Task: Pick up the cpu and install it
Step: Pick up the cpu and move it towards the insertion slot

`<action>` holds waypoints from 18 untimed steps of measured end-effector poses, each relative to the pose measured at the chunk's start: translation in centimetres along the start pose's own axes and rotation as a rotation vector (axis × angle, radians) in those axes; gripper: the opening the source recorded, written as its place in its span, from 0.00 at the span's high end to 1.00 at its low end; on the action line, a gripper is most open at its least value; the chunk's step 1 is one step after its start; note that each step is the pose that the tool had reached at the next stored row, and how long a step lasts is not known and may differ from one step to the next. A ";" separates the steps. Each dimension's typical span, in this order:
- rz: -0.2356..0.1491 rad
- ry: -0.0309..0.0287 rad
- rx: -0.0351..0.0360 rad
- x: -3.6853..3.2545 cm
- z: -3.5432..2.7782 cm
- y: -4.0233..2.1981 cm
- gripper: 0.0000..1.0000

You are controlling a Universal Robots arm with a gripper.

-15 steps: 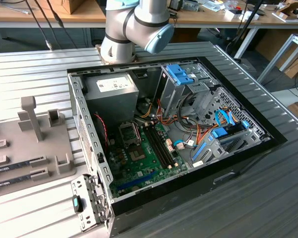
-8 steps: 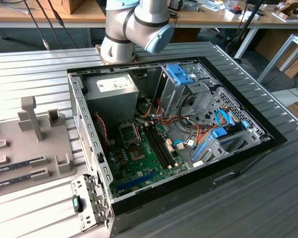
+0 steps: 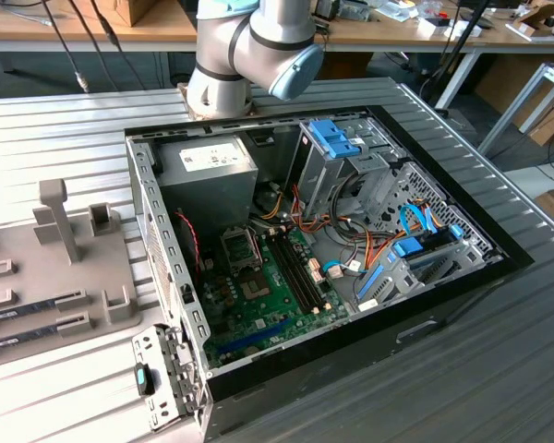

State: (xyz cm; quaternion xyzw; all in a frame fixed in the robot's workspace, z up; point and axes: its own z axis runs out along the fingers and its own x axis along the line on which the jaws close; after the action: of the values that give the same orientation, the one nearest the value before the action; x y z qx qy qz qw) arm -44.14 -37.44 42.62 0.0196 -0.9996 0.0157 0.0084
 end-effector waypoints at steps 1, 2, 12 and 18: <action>0.000 0.0000 0.0000 0.00 -0.09 0.00 0.53; 0.000 0.0000 0.0000 0.00 -0.18 -0.01 0.53; 0.000 0.0000 0.0000 0.02 -0.82 -0.03 0.53; 0.000 0.0000 0.0000 0.02 -1.28 -0.04 0.53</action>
State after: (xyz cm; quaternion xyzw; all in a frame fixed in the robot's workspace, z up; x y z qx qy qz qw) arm -44.14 -37.44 43.90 0.0196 -0.9996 0.0157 0.0084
